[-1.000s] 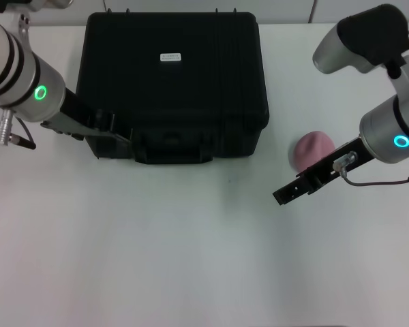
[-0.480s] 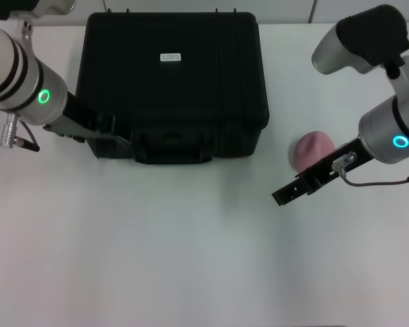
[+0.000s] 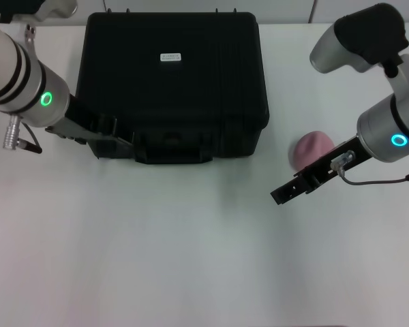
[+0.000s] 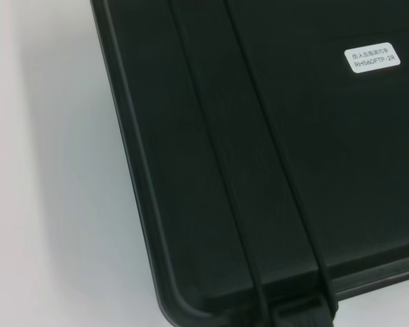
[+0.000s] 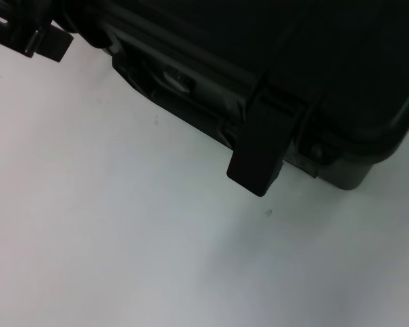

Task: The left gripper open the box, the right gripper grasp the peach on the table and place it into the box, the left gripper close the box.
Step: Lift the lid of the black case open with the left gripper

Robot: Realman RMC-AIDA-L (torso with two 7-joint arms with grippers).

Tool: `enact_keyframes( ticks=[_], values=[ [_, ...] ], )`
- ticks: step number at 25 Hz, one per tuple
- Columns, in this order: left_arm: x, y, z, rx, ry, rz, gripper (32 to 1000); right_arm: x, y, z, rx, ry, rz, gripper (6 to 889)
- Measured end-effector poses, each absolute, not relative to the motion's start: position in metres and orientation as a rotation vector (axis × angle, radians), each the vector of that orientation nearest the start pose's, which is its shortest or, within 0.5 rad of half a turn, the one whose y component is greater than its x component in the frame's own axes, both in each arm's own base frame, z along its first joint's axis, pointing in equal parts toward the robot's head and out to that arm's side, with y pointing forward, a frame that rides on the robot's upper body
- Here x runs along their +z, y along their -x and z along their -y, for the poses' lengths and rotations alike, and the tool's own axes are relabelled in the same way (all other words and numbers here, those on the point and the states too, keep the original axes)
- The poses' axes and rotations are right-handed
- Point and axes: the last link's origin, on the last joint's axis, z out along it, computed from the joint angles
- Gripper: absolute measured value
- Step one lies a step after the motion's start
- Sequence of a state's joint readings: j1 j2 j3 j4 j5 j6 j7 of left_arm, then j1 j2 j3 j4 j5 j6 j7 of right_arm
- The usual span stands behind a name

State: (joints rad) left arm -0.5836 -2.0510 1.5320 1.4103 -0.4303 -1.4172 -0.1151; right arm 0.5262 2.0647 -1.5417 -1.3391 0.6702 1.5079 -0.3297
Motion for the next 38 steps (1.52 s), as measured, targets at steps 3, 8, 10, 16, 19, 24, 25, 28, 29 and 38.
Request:
enact_keyframes(
  ticks=[3, 8, 10, 16, 19, 24, 25, 28, 29, 38],
  values=[
    [0.0000, 0.1758, -0.3685, 0.301, 2.067, 1.406, 814, -0.0304, -0.1870, -0.3282, -0.444, 2.552, -1.236, 827],
    [-0.0004, 0.1757, -0.3687, 0.306, 2.073, 1.400, 812, -0.0304, -0.1865, -0.3284, -0.443, 2.553, -1.234, 827],
    [-0.0005, 0.1758, -0.3687, 0.306, 2.074, 1.400, 811, -0.0304, -0.1865, -0.3284, -0.443, 2.553, -1.233, 827],
    [-0.0010, 0.1754, -0.3688, 0.306, 2.076, 1.398, 810, -0.0304, -0.1865, -0.3284, -0.444, 2.554, -1.232, 827],
    [-0.0011, 0.1751, -0.3689, 0.306, 2.077, 1.397, 809, -0.0304, -0.1864, -0.3284, -0.444, 2.554, -1.232, 827],
    [-0.0012, 0.1749, -0.3690, 0.305, 2.078, 1.396, 807, -0.0305, -0.1862, -0.3286, -0.443, 2.554, -1.231, 828],
    [-0.0012, 0.1748, -0.3691, 0.305, 2.078, 1.395, 807, -0.0304, -0.1861, -0.3287, -0.443, 2.554, -1.231, 828],
    [-0.0012, 0.1747, -0.3693, 0.303, 2.078, 1.394, 806, -0.0304, -0.1860, -0.3287, -0.443, 2.555, -1.230, 827],
    [-0.0011, 0.1749, -0.3694, 0.304, 2.077, 1.393, 806, -0.0304, -0.1860, -0.3287, -0.443, 2.555, -1.230, 827],
    [0.0000, 0.1780, -0.3702, 0.307, 2.068, 1.407, 775, -0.0304, -0.1859, -0.3287, -0.443, 2.555, -1.230, 828]
  ],
)
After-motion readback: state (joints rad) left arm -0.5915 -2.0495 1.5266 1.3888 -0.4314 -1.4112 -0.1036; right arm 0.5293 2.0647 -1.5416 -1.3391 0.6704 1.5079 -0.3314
